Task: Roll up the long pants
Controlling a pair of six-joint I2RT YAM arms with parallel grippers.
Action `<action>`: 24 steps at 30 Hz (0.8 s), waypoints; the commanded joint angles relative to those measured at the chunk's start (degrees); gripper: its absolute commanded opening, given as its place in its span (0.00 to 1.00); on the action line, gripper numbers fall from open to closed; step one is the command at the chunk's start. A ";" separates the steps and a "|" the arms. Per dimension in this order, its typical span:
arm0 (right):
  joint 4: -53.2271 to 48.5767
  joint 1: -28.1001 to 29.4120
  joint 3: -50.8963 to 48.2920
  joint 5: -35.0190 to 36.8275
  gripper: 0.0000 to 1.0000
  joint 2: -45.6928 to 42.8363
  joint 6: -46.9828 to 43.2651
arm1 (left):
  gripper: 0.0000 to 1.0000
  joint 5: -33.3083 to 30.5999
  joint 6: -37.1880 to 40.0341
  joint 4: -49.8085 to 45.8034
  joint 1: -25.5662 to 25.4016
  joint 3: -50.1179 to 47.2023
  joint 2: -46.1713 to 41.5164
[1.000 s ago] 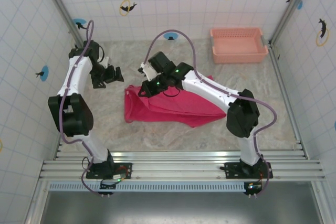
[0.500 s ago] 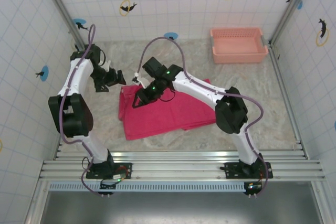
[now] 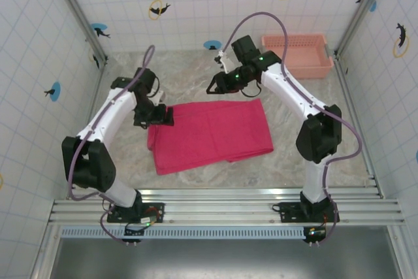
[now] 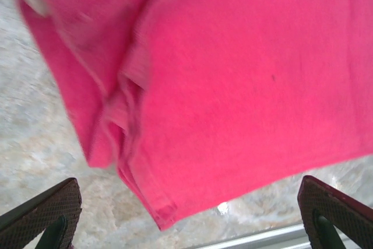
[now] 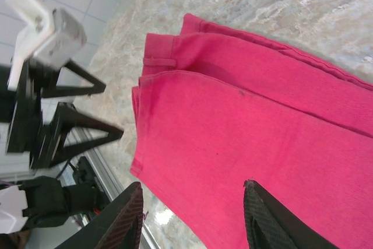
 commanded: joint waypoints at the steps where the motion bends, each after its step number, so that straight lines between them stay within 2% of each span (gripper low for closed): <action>1: -1.95 -0.56 -2.78 1.84 0.48 -3.12 -2.29 | 0.97 -6.48 -3.27 0.97 -1.75 -3.65 -0.85; 7: -0.85 -1.84 -6.22 2.23 0.47 -5.30 -2.83 | 0.97 -14.04 -2.67 0.56 -1.96 -2.15 2.21; 13: 0.00 -2.89 -7.97 1.74 0.47 -6.12 -2.88 | 0.95 -14.63 -1.10 1.14 -1.99 2.46 9.20; 15: 0.10 -3.27 -8.25 1.52 0.46 -6.15 -2.79 | 0.88 -13.29 -1.01 1.42 -1.90 3.49 11.47; 18: 0.13 -3.94 -8.07 1.60 0.46 -6.24 -2.69 | 0.67 -11.16 -1.00 1.63 -1.94 6.04 13.50; 20: 0.15 -4.41 -8.07 1.60 0.46 -6.31 -2.61 | 0.57 -10.05 -1.05 1.56 -1.94 6.75 14.03; 24: 0.28 -5.21 -8.12 1.42 0.46 -6.40 -2.56 | 0.50 -10.29 -0.57 1.07 -1.99 7.01 14.54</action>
